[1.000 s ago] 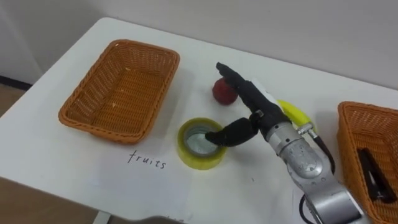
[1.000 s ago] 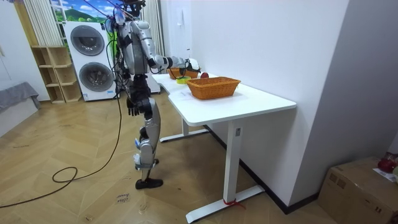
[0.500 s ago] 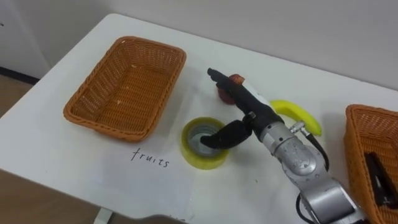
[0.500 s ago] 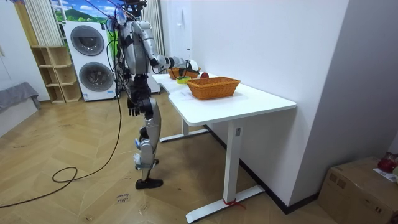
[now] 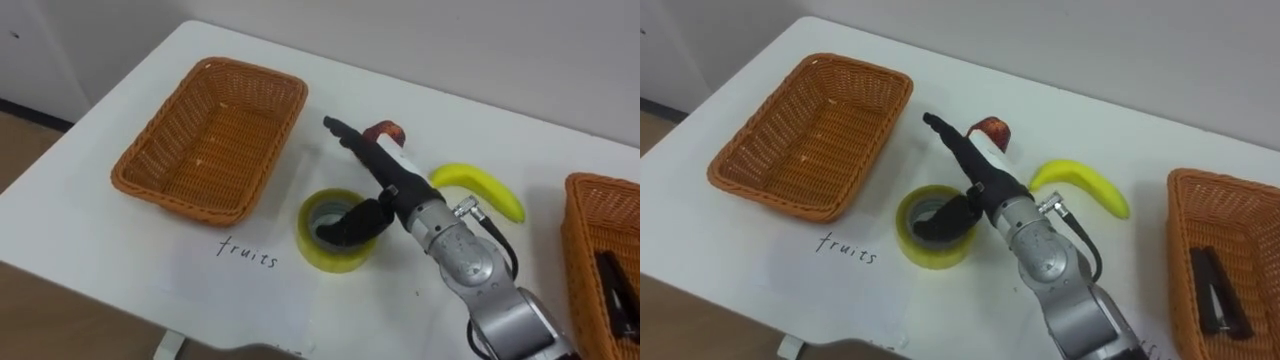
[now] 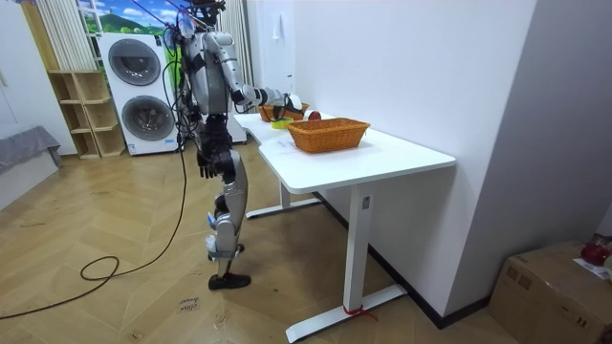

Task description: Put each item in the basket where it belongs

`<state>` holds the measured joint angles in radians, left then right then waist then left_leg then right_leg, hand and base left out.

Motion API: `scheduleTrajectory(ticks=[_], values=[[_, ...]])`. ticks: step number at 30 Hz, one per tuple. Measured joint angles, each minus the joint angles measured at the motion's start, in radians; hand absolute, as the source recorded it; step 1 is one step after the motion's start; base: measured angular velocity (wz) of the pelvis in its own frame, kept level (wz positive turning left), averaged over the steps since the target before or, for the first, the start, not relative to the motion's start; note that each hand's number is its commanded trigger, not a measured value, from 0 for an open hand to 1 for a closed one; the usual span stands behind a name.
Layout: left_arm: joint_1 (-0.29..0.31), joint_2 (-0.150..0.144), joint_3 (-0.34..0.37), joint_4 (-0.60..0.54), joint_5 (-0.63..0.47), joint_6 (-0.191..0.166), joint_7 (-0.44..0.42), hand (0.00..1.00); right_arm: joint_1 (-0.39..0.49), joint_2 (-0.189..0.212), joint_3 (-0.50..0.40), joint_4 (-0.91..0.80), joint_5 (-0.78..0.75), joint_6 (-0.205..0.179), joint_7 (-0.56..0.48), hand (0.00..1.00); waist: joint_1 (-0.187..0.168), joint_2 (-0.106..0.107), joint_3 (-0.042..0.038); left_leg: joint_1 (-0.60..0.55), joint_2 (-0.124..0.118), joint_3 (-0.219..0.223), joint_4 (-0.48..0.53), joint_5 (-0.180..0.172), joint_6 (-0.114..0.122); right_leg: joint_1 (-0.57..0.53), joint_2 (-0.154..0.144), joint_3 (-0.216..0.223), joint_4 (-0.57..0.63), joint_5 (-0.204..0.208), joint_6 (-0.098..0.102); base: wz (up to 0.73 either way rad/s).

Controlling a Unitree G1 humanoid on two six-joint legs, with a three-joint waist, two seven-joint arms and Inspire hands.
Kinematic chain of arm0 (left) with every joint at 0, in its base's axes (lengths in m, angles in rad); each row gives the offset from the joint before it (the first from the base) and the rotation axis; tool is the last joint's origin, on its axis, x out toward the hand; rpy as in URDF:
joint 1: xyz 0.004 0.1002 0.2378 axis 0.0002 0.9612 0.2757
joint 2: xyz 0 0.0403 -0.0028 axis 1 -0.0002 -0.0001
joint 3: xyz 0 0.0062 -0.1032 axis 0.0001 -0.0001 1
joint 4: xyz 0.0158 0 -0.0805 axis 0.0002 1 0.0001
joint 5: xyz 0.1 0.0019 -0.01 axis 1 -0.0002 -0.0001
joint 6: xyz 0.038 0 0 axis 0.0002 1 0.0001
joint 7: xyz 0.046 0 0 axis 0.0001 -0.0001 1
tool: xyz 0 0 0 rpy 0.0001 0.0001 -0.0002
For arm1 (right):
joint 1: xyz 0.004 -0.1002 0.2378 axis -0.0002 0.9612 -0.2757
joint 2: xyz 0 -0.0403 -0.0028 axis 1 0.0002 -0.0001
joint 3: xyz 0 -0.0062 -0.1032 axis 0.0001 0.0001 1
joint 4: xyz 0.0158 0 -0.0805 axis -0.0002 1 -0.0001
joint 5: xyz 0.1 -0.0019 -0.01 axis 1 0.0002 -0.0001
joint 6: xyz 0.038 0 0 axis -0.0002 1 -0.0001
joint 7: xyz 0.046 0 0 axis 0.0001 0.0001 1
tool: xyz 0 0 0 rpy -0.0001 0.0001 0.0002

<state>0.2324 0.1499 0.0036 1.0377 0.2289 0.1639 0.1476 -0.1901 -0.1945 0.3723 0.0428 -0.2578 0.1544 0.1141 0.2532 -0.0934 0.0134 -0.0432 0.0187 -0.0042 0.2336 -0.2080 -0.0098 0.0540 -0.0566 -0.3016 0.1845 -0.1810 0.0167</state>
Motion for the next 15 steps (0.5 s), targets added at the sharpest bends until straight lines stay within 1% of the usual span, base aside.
scheduleTrajectory(ticks=[5,8,12,15], values=[[0.000,0.001,-0.015,-0.003,0.003,0.001,-0.001,0.00,-0.035,0.000,0.001,0.025,-0.050,0.000,0.000,0.00,0.002,-0.003,-0.0012,0.000,0.000,0.000,0.000,0.000,0.000,-0.001,0.000,-0.002,0.000,0.000,0.000,0.00],[0.004,0.001,-0.014,-0.015,0.008,0.007,-0.001,0.00,-0.035,0.000,0.001,0.025,-0.090,0.002,0.005,0.00,0.002,-0.007,-0.0014,-0.001,0.000,-0.001,0.000,0.000,0.000,0.000,0.000,-0.003,0.000,0.000,0.000,0.00],[0.017,0.001,-0.008,-0.051,0.009,0.018,-0.001,0.00,-0.035,0.000,0.002,0.027,-0.106,0.034,0.028,0.00,0.002,-0.012,-0.0020,-0.003,-0.001,-0.003,0.000,0.000,0.000,0.000,0.000,-0.005,0.000,0.000,0.000,0.00],[0.017,0.003,-0.006,-0.051,0.009,0.030,-0.001,0.00,-0.035,-0.001,0.010,0.034,-0.104,0.055,0.053,0.00,0.003,-0.017,-0.0046,0.000,-0.001,-0.003,0.004,0.001,0.000,0.000,-0.001,-0.004,0.000,0.000,0.000,0.00]])
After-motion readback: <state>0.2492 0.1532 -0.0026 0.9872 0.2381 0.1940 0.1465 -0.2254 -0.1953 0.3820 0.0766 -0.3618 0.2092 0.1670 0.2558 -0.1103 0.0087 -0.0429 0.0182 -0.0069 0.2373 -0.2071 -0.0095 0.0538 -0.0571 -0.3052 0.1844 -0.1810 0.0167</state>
